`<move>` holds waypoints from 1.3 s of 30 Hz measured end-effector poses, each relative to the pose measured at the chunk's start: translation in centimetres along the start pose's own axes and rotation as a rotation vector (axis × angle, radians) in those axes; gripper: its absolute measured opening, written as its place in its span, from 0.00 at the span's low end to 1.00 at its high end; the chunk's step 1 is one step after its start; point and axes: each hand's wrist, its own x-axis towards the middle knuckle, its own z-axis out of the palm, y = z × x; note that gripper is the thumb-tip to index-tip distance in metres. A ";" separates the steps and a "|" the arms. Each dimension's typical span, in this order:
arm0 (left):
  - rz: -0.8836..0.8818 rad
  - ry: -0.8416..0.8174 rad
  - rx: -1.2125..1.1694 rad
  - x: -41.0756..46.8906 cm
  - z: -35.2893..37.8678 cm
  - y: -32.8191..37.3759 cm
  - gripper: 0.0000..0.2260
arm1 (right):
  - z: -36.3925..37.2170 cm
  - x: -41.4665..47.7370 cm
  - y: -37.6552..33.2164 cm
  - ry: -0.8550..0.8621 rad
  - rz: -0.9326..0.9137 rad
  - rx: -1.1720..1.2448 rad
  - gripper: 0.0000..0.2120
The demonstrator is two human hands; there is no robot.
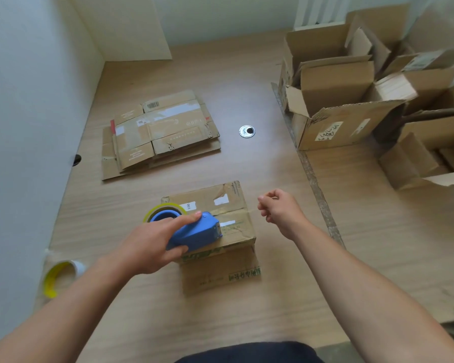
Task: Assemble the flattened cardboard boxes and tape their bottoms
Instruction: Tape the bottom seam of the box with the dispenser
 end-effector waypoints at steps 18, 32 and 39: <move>-0.024 -0.013 0.007 -0.2 -0.4 0.5 0.38 | 3.6 1.2 1.8 0.035 0.311 -0.021 0.18; 0.000 0.009 0.027 0.1 -0.9 0.7 0.36 | 4.7 -0.5 2.2 0.050 -0.178 -0.560 0.15; -0.035 -0.063 0.187 1.3 -3.6 0.7 0.34 | 5.0 -0.6 2.4 0.094 -0.181 -0.683 0.19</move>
